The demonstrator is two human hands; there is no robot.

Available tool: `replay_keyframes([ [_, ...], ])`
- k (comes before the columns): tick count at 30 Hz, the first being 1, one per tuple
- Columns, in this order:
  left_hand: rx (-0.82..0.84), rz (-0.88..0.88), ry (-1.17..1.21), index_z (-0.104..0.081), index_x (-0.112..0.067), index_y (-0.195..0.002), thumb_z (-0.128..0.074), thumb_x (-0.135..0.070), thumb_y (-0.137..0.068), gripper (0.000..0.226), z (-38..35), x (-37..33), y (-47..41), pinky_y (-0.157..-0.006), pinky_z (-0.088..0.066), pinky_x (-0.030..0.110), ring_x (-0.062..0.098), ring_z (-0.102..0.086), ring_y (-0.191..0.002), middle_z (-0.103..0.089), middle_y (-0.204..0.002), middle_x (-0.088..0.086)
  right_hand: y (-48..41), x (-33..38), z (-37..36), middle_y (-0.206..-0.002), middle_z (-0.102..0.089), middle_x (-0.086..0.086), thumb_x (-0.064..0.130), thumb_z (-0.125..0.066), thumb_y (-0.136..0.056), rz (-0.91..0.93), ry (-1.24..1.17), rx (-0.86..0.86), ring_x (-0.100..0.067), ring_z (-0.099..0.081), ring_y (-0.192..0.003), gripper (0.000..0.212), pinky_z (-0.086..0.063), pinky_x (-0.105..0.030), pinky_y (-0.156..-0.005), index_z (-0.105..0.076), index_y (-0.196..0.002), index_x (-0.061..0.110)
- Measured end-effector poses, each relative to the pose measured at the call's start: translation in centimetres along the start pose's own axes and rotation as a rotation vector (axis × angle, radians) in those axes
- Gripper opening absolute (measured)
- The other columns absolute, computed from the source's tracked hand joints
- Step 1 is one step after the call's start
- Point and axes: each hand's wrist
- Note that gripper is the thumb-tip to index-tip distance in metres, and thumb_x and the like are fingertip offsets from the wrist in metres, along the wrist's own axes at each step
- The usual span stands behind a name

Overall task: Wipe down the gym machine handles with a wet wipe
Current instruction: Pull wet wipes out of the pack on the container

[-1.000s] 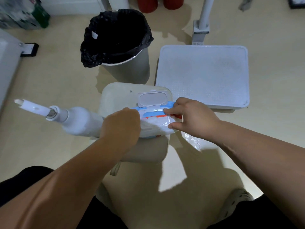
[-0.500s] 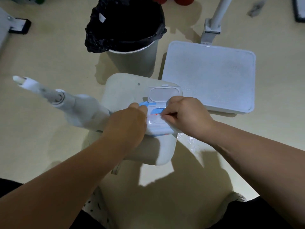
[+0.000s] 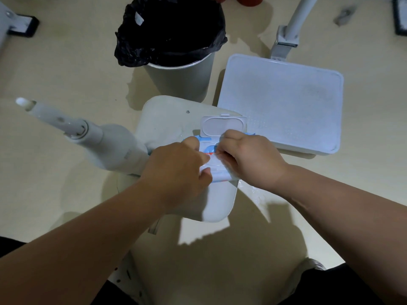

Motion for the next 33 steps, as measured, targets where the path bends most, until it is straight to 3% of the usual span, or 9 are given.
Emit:
replay_keyframes([
  [6, -0.007, -0.003, 0.003, -0.07, -0.027, -0.119, -0.047, -0.051, -0.097, 0.04, 0.0, -0.2, -0.3, -0.077, -0.055, 0.037, 0.021, -0.063, -0.089, -0.058, -0.109, 0.001, 0.3, -0.3, 0.5, -0.094, -0.057, 0.002, 0.037, -0.037, -0.093, -0.019, -0.128, 0.0, -0.028, -0.055, -0.065, 0.028, -0.046, -0.036, -0.052, -0.06, -0.092, 0.02],
  [11, -0.112, -0.037, 0.066, -0.075, -0.024, -0.113, -0.056, -0.047, -0.094, 0.035, -0.3, -0.1, -0.4, -0.07, -0.053, 0.032, 0.021, -0.064, -0.085, -0.063, -0.105, 0.003, 0.9, -0.7, 0.9, -0.095, -0.054, 0.001, 0.033, -0.037, -0.094, -0.031, -0.246, -0.014, -0.026, -0.054, -0.074, 0.025, -0.049, -0.04, -0.063, -0.057, -0.092, 0.017],
  [14, -0.161, -0.065, 0.054, -0.08, -0.019, -0.093, -0.065, -0.041, -0.088, 0.027, -0.9, 0.1, -0.6, -0.056, -0.046, 0.029, 0.024, -0.064, -0.068, -0.065, -0.088, 0.005, 0.9, -0.8, 1.2, -0.094, -0.058, 0.001, 0.025, -0.047, -0.091, -0.08, -0.298, -0.024, -0.025, -0.057, -0.08, 0.015, -0.051, -0.043, -0.069, -0.06, -0.09, 0.018],
  [17, -0.194, -0.088, 0.037, -0.079, -0.016, -0.074, -0.062, -0.039, -0.08, 0.029, -1.3, 0.3, -0.8, -0.046, -0.048, 0.03, 0.025, -0.059, -0.054, -0.063, -0.073, 0.006, 0.7, -0.1, 1.5, -0.092, -0.06, 0.002, 0.032, -0.055, -0.087, -0.09, -0.232, -0.046, -0.024, -0.06, -0.077, 0.02, -0.052, -0.04, -0.065, -0.067, -0.097, 0.02],
  [19, -0.214, -0.099, 0.047, -0.078, -0.017, -0.07, -0.057, -0.04, -0.081, 0.033, -1.5, 0.4, -0.8, -0.044, -0.05, 0.032, 0.025, -0.058, -0.051, -0.061, -0.07, 0.005, 0.6, 0.5, 1.4, -0.093, -0.063, 0.001, 0.036, -0.058, -0.085, -0.064, -0.168, -0.043, -0.027, -0.063, -0.074, 0.026, -0.052, -0.037, -0.06, -0.072, -0.101, 0.021],
  [22, -0.222, -0.094, 0.07, -0.078, -0.017, -0.071, -0.06, -0.039, -0.08, 0.03, -1.6, 0.5, -0.5, -0.042, -0.051, 0.032, 0.024, -0.059, -0.05, -0.064, -0.07, 0.005, 0.3, 1.0, 0.8, -0.083, -0.064, -0.002, 0.028, -0.064, -0.082, -0.016, -0.117, -0.068, -0.03, -0.062, -0.061, 0.018, -0.049, -0.034, -0.049, -0.077, -0.091, 0.019],
  [25, -0.23, -0.064, 0.12, -0.079, -0.016, -0.073, -0.06, -0.041, -0.079, 0.032, -1.6, 0.6, -0.4, -0.042, -0.052, 0.033, 0.024, -0.062, -0.052, -0.066, -0.073, 0.005, 0.1, 1.3, 0.4, -0.076, -0.059, -0.002, 0.025, -0.059, -0.083, -0.031, -0.073, -0.055, -0.032, -0.058, -0.054, 0.019, -0.045, -0.032, -0.044, -0.074, -0.079, 0.015],
  [29, -0.214, -0.078, 0.118, -0.079, -0.017, -0.07, -0.049, -0.044, -0.081, 0.042, -1.8, 0.7, -0.5, -0.042, -0.051, 0.032, 0.024, -0.061, -0.051, -0.066, -0.072, 0.006, 0.1, 1.2, 0.4, -0.089, -0.058, -0.004, 0.036, -0.037, -0.091, -0.028, -0.052, 0.006, -0.033, -0.057, -0.058, 0.037, -0.045, -0.035, -0.046, -0.066, -0.086, 0.013],
  [33, -0.193, -0.066, 0.09, -0.081, -0.012, -0.075, -0.061, -0.043, -0.077, 0.036, -1.9, 0.9, -0.7, -0.046, -0.056, 0.036, 0.029, -0.065, -0.055, -0.071, -0.073, 0.013, 0.4, 0.6, 0.9, -0.098, -0.057, -0.001, 0.041, -0.022, -0.088, -0.041, -0.01, 0.057, -0.031, -0.057, -0.064, 0.046, -0.041, -0.033, -0.05, -0.062, -0.093, 0.017],
])
Point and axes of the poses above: each hand's wrist, its own y-axis away from the middle knuckle, its own z-axis out of the back of the hand, x = y × z
